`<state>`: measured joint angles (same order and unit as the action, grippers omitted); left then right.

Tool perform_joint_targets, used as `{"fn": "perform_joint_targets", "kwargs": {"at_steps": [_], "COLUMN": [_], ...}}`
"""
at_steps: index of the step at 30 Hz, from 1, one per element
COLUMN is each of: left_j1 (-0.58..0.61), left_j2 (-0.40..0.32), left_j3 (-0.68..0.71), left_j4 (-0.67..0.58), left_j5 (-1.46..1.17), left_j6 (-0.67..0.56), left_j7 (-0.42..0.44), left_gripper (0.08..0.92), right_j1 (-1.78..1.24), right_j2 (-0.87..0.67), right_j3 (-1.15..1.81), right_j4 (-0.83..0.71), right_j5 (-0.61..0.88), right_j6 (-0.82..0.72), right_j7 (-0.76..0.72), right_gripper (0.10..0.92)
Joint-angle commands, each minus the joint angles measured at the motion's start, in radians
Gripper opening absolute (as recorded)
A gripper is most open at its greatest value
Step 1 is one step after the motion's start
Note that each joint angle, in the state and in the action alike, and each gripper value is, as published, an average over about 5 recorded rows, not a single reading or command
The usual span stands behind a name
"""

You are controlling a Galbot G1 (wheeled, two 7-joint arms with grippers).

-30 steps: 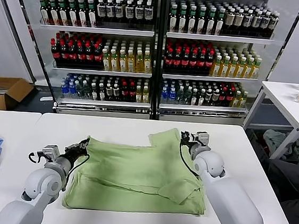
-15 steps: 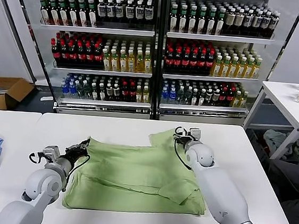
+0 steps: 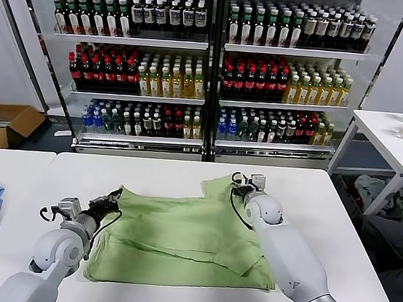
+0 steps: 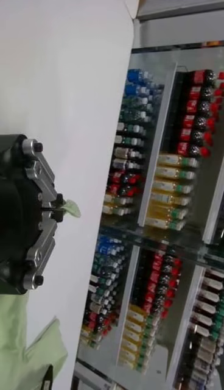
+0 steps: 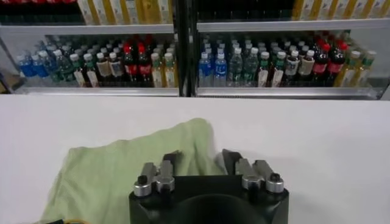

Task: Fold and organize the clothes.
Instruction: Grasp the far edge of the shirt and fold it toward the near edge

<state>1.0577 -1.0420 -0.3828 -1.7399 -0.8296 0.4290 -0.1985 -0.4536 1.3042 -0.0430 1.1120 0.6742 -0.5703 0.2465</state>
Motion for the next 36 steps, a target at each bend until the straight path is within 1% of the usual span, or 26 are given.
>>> {"fn": "perform_joint_targets", "kwargs": {"at_steps": [1, 9, 12, 23, 36], "left_j1": [0.006, 0.023, 0.03, 0.079, 0.199], "left_j2": [0.001, 0.003, 0.007, 0.035, 0.048], "left_j3": [-0.002, -0.007, -0.014, -0.06, -0.113], "left_j4": [-0.002, -0.015, -0.027, -0.09, -0.18], "left_j5": [-0.001, -0.002, -0.003, -0.033, -0.053], "left_j6": [-0.001, -0.004, -0.005, -0.004, -0.001], "left_j7": [0.003, 0.014, 0.022, 0.028, 0.032], "left_gripper": [0.083, 0.083, 0.083, 0.083, 0.083], "right_j1": [-0.009, -0.056, -0.081, -0.222, -0.515], "right_j2": [0.005, -0.024, -0.045, -0.154, -0.292], "right_j3": [0.0, 0.014, 0.019, 0.081, 0.252], "right_j4": [0.005, 0.121, 0.187, 0.485, 0.817], "right_j5": [0.028, 0.049, 0.046, 0.067, 0.077], "right_j6": [-0.008, 0.011, 0.031, 0.026, 0.016], "right_j7": [0.0, -0.003, -0.001, 0.016, 0.029], "right_gripper": [0.381, 0.149, 0.107, 0.106, 0.106]}}
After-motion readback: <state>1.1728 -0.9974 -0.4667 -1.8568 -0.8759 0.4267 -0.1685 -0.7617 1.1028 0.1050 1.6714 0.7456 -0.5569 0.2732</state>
